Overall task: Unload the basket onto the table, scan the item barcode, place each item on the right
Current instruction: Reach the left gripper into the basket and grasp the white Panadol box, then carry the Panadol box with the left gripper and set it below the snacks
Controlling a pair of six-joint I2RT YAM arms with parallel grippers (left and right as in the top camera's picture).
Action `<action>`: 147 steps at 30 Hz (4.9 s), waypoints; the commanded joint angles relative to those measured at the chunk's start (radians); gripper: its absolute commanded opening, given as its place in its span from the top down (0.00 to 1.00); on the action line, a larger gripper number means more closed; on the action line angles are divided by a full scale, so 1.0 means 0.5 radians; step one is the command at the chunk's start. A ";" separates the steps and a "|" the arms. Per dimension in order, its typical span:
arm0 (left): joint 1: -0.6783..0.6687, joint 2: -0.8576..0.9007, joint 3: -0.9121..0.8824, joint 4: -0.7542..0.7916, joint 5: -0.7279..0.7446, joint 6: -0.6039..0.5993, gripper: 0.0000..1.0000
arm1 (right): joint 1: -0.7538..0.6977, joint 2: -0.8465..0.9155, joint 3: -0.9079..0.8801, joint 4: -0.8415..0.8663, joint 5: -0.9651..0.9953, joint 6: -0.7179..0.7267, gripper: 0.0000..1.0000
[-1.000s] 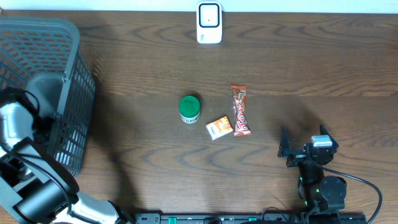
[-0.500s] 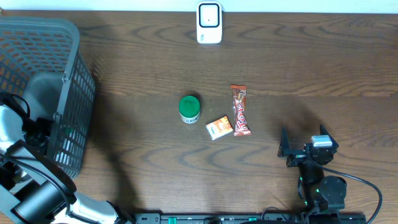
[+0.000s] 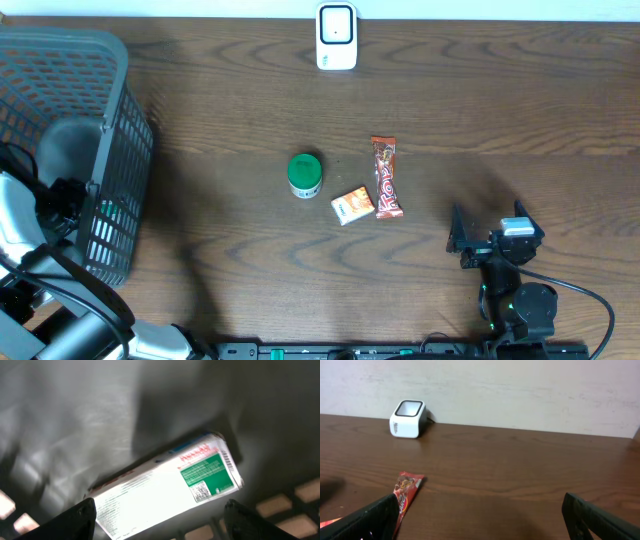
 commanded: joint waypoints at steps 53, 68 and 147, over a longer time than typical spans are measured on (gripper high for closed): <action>-0.061 0.071 -0.438 0.678 -0.139 1.628 0.02 | -0.018 -0.011 -0.002 -0.005 0.011 0.034 0.01; -0.061 0.278 -0.438 0.742 0.041 1.135 0.20 | -0.018 -0.011 -0.002 -0.005 0.011 0.034 0.01; -2.791 0.610 0.721 0.050 0.718 1.436 0.56 | -0.018 -0.011 -0.002 -0.006 0.011 0.034 0.01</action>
